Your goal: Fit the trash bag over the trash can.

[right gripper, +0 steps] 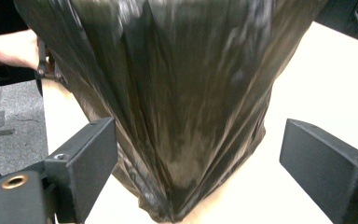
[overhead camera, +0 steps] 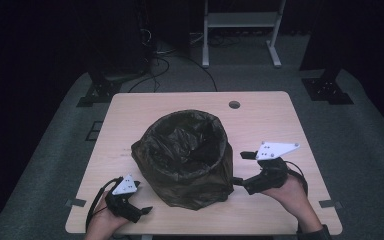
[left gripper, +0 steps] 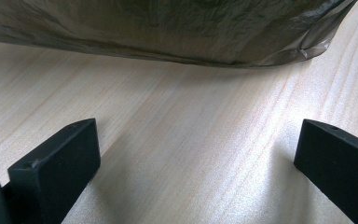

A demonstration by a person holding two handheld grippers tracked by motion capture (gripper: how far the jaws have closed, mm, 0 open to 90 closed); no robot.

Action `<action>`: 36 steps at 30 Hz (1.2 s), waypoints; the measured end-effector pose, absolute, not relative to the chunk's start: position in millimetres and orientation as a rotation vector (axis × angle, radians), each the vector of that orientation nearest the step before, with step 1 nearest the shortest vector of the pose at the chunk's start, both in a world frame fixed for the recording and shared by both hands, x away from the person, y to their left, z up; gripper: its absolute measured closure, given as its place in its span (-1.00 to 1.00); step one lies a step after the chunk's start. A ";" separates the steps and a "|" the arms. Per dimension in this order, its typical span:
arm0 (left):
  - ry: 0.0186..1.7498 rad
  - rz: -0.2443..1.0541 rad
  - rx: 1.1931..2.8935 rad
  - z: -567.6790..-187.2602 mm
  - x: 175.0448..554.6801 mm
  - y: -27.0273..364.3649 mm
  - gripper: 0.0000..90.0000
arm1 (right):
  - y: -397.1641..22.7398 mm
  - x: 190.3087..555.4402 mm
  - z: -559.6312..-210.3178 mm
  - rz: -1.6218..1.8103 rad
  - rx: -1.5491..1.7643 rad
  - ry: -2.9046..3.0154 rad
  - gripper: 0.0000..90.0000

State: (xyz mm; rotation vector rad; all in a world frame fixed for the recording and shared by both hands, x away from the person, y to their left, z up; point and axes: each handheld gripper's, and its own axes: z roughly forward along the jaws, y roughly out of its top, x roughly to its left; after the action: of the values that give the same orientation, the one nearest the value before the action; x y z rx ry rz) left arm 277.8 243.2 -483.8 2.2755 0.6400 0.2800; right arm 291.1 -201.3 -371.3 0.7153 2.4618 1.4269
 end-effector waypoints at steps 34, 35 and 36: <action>0.639 0.281 2.278 -483.7 277.9 243.3 -1.00 | -219.0 280.9 -445.8 1.259 0.837 2.543 -0.78; 0.639 0.281 2.278 -483.7 277.9 243.3 -1.00 | -219.5 280.6 -447.0 1.251 0.842 2.545 -0.78; 0.639 0.281 2.278 -483.7 277.9 243.3 -1.00 | -220.1 280.1 -448.1 1.241 0.839 2.542 -0.78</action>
State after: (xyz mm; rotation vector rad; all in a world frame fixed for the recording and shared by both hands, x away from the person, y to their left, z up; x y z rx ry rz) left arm 277.9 243.3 -483.7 2.2781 0.6386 0.2809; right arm 280.1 -220.1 -448.1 0.8393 2.5418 1.2406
